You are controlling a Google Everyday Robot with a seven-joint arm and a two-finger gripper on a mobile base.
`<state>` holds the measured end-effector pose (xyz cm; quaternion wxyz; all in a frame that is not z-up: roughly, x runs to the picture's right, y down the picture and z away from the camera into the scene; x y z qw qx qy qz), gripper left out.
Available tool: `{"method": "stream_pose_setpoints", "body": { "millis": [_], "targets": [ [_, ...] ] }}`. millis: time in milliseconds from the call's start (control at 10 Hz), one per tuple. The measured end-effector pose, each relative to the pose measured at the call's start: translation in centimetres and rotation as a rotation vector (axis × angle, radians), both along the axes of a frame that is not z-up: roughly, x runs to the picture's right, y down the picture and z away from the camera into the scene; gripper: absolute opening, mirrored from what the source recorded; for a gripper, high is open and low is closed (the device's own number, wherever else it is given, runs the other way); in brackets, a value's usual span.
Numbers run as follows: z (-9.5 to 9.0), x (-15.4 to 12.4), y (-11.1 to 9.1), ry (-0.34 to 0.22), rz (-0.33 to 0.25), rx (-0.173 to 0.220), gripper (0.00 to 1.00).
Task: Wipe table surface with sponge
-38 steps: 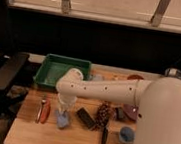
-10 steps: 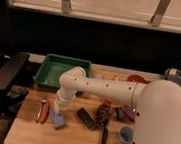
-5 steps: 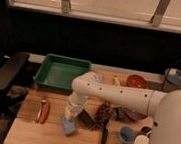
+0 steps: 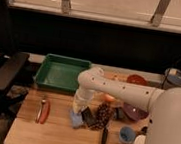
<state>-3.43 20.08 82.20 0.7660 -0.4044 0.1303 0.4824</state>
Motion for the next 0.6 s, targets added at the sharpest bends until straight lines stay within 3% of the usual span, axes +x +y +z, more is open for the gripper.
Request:
{"method": "stream_pose_setpoints", "body": {
  "millis": [300,600],
  "targets": [
    [0.3,-4.4,-1.2,-0.045,-0.02,0.017,0.0],
    [-0.5,-8.5,-0.4,-0.112,-0.05,0.02,0.0]
  ]
}}
